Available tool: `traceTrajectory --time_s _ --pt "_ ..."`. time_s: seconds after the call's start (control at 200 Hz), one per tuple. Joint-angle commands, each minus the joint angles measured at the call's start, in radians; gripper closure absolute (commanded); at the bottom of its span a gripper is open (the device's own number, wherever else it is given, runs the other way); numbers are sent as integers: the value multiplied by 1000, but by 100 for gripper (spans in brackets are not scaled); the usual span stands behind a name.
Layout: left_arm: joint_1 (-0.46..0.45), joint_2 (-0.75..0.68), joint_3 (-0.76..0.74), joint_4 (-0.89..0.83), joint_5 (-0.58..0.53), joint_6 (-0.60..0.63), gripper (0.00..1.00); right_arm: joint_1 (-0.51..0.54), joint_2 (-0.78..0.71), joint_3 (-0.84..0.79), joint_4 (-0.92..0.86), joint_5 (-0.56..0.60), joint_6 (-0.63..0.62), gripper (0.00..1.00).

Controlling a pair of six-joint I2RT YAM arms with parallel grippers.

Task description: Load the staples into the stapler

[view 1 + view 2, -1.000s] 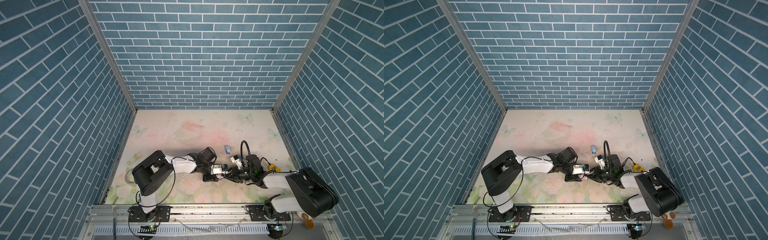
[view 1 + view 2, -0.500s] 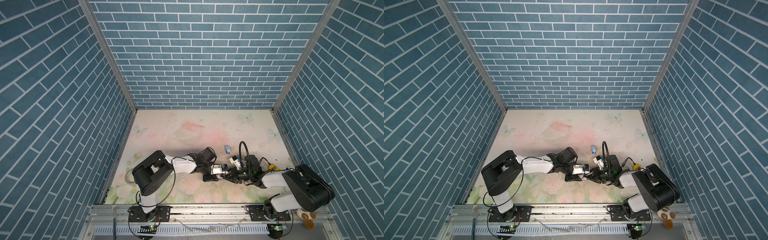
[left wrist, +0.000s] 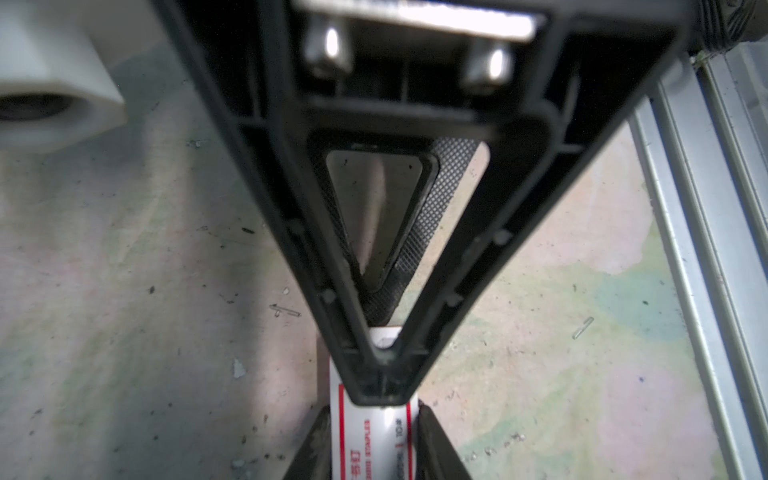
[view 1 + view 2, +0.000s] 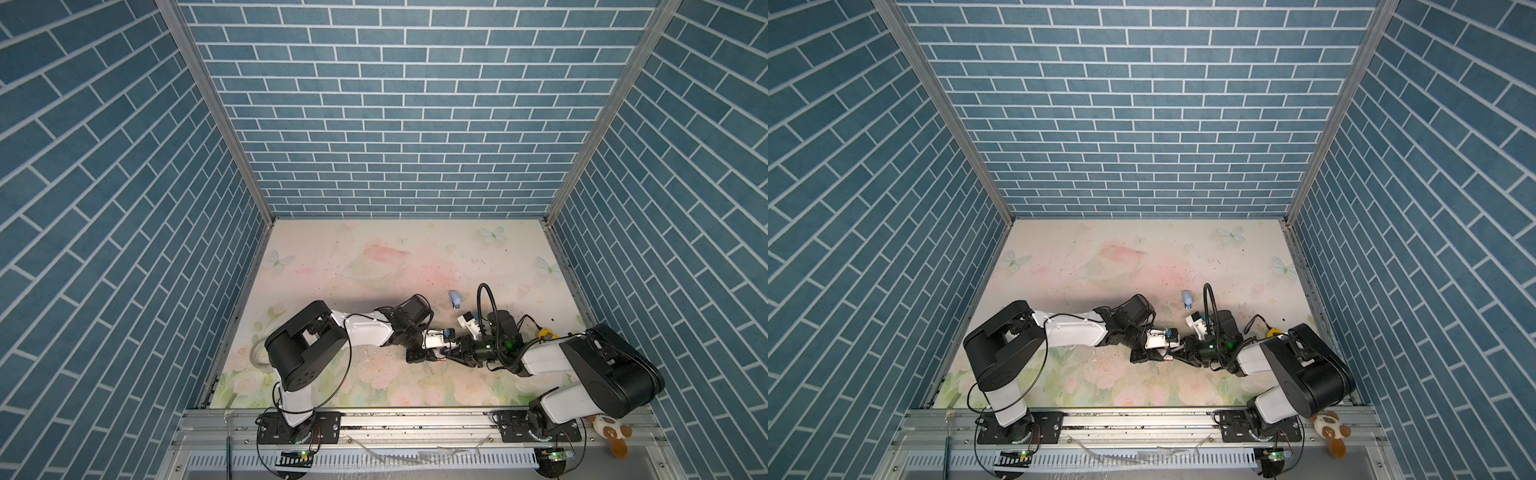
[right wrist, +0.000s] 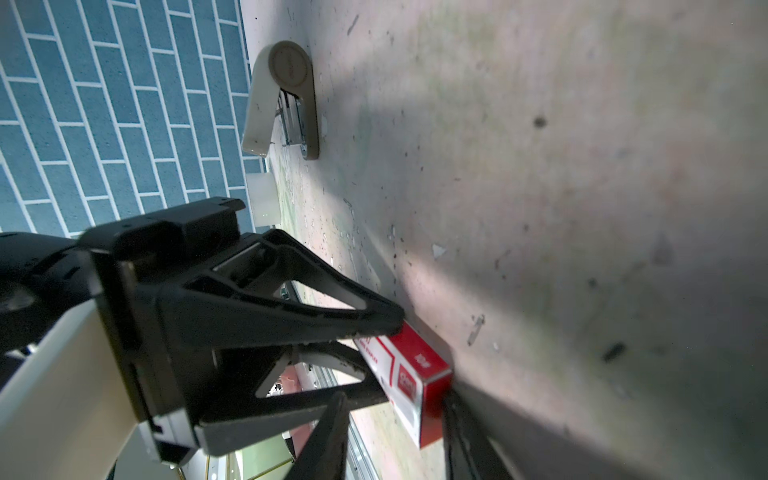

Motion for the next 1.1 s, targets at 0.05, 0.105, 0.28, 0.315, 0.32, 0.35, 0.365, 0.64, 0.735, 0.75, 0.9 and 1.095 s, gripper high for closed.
traceTrajectory --time_s 0.05,0.105,0.28,0.315,0.32,0.35,0.365,0.64,0.735,0.75,0.9,1.095 --pt "-21 57 -16 -68 -8 9 68 18 27 -10 82 -4 46 62" --pt "-23 59 -17 -69 -9 10 68 21 27 -10 90 -6 50 62" --pt "-28 66 -17 -65 -7 7 68 26 21 -9 91 -7 54 61" --pt "-30 69 -15 -66 -8 8 68 26 20 -10 89 -7 54 61" --pt "-30 69 -14 -66 -8 8 68 27 20 -10 88 -7 54 61" --pt "-31 70 -13 -68 -8 6 68 28 18 -10 84 -7 53 61" --pt "-33 69 -12 -68 -8 7 68 27 18 -11 81 -6 51 61" --pt "-32 16 -38 -64 -30 -7 52 25 -12 -21 31 40 20 61" --pt "-31 -15 -57 -57 -45 -11 46 26 -14 -22 22 46 17 61" --pt "-32 -18 -60 -57 -50 -11 45 26 -14 -21 21 46 16 61" --pt "-31 -47 -85 -43 -77 -21 41 26 -19 -20 -3 53 2 61" --pt "-28 -40 -101 -16 -109 -39 42 26 -34 -21 -15 56 -1 63"
